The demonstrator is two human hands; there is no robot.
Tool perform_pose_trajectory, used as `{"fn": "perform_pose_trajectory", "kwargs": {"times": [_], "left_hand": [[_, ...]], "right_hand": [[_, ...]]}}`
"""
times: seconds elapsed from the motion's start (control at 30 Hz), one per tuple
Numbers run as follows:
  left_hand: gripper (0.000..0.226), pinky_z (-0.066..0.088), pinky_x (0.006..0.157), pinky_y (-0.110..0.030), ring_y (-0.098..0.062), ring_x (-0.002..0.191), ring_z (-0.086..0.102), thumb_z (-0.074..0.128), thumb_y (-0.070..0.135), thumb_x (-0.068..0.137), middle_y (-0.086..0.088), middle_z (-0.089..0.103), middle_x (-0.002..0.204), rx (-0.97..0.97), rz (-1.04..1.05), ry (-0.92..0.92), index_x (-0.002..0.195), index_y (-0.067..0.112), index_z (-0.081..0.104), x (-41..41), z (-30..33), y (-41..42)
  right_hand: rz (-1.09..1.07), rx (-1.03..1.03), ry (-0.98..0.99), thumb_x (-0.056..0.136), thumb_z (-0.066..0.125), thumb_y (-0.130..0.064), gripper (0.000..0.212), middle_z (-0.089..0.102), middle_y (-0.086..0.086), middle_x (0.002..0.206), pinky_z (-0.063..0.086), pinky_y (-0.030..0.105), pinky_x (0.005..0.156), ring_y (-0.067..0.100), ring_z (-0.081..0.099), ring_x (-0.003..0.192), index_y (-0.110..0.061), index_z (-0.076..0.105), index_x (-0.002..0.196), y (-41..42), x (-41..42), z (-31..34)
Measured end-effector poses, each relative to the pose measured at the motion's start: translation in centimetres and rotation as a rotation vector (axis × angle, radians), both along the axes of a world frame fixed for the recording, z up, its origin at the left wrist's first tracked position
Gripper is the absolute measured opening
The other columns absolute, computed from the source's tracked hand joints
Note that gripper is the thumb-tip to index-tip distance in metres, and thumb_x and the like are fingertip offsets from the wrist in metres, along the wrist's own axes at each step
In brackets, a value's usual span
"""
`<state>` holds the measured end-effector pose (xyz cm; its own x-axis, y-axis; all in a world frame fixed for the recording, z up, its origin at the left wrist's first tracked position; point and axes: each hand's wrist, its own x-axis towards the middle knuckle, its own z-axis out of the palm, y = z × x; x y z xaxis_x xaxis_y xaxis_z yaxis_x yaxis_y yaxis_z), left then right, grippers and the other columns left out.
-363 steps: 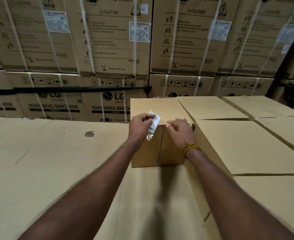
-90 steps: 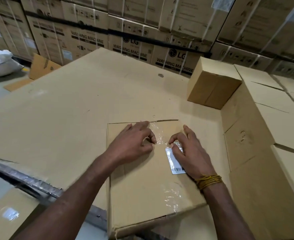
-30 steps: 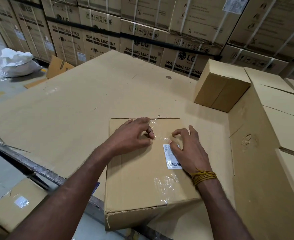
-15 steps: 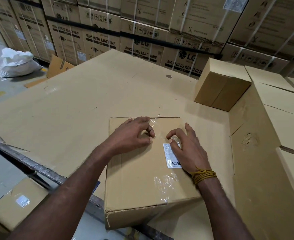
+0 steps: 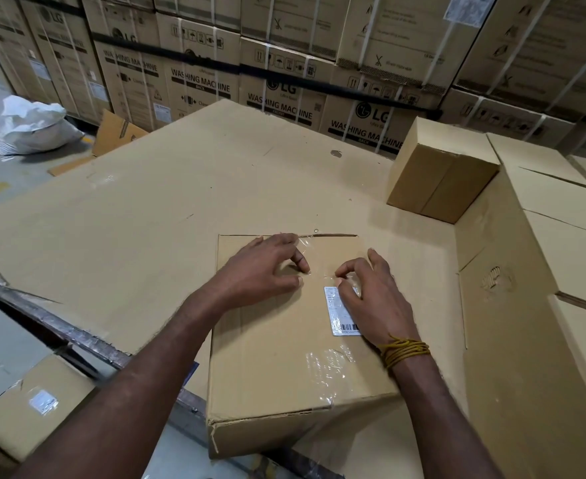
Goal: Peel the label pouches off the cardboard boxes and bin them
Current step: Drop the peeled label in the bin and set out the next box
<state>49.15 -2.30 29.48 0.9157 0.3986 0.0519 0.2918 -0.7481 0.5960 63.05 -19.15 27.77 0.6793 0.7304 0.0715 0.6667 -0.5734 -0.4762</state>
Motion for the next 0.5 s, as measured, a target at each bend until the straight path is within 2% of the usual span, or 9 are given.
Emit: {"fn": "perform_pose_trajectory", "kwargs": {"times": [0.13,0.2,0.4,0.5], "left_hand": [[0.022,0.018,0.111,-0.023,0.011,0.125,0.022,0.067,0.028,0.09,0.011,0.036,0.154,-0.004,-0.005,-0.014,0.112,0.033,0.067,-0.03,0.01,0.05],[0.022,0.018,0.11,-0.023,0.012,0.125,0.023,0.067,0.028,0.09,0.012,0.036,0.154,-0.006,-0.003,-0.018,0.112,0.033,0.067,-0.05,-0.03,0.06],[0.022,0.018,0.102,-0.019,0.011,0.126,0.023,0.067,0.029,0.09,0.012,0.036,0.155,0.004,-0.004,-0.015,0.112,0.033,0.067,-0.05,-0.1,0.05],[0.022,0.018,0.102,-0.02,0.009,0.129,0.025,0.067,0.03,0.091,0.013,0.035,0.155,0.001,-0.002,-0.013,0.112,0.034,0.067,-0.07,-0.14,0.1]], "right_hand": [[-0.015,0.008,-0.001,0.097,0.049,-0.041,0.02,0.02,-0.004,0.161,0.042,0.039,0.095,0.016,0.031,0.144,-0.038,0.051,0.117,-0.02,0.05,-0.08],[-0.027,0.009,0.011,0.096,0.05,-0.04,0.017,0.022,-0.004,0.16,0.042,0.039,0.093,0.016,0.032,0.144,-0.036,0.053,0.112,0.03,0.09,-0.06],[-0.037,0.029,0.013,0.095,0.053,-0.043,0.018,0.025,-0.003,0.158,0.042,0.035,0.088,0.015,0.036,0.14,-0.036,0.053,0.111,-0.06,0.16,-0.1],[-0.053,0.043,0.024,0.094,0.056,-0.043,0.014,0.029,-0.003,0.155,0.039,0.031,0.082,0.014,0.04,0.138,-0.034,0.053,0.104,0.0,0.27,-0.2]]}}
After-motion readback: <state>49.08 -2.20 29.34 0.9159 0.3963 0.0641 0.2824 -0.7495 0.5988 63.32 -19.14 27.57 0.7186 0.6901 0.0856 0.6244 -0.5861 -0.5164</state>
